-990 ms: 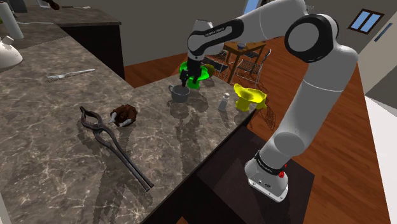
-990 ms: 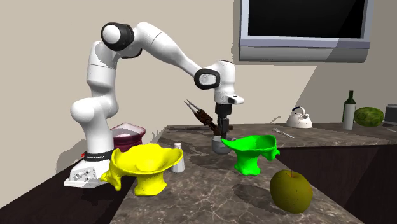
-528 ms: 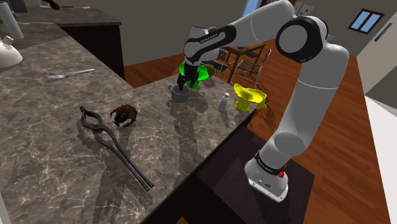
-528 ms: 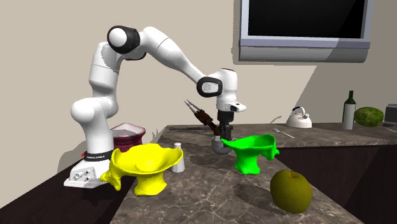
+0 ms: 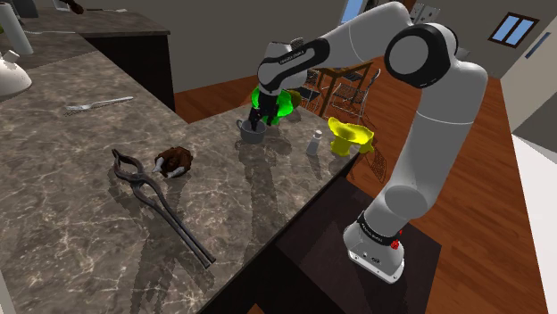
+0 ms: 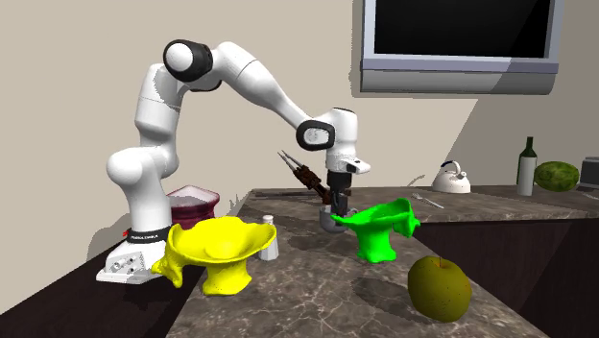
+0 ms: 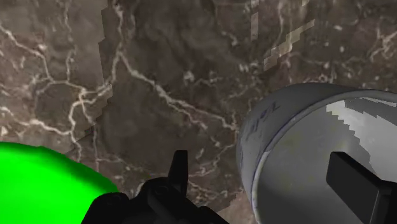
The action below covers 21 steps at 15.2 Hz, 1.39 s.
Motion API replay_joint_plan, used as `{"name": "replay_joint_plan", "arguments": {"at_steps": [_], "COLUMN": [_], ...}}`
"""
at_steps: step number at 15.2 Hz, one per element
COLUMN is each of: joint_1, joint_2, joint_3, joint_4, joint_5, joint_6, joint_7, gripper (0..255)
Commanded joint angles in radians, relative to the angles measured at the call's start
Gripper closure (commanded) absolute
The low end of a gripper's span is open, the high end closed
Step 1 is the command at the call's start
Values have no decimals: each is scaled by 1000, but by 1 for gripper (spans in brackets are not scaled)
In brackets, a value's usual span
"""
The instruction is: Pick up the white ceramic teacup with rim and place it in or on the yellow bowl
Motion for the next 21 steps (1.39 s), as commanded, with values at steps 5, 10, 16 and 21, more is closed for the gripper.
{"name": "replay_joint_plan", "arguments": {"at_steps": [5, 10, 16, 21], "joint_1": [-2, -3, -2, -1], "joint_2": [6, 5, -40, -72], "joint_3": [-2, -3, -5, -7], "joint_4": [2, 1, 27, 54], "joint_5": [-1, -1, -9, -16], "joint_6": [11, 12, -58, -118], "joint_7": [-1, -2, 8, 15], "gripper": [255, 255, 255, 255]}}
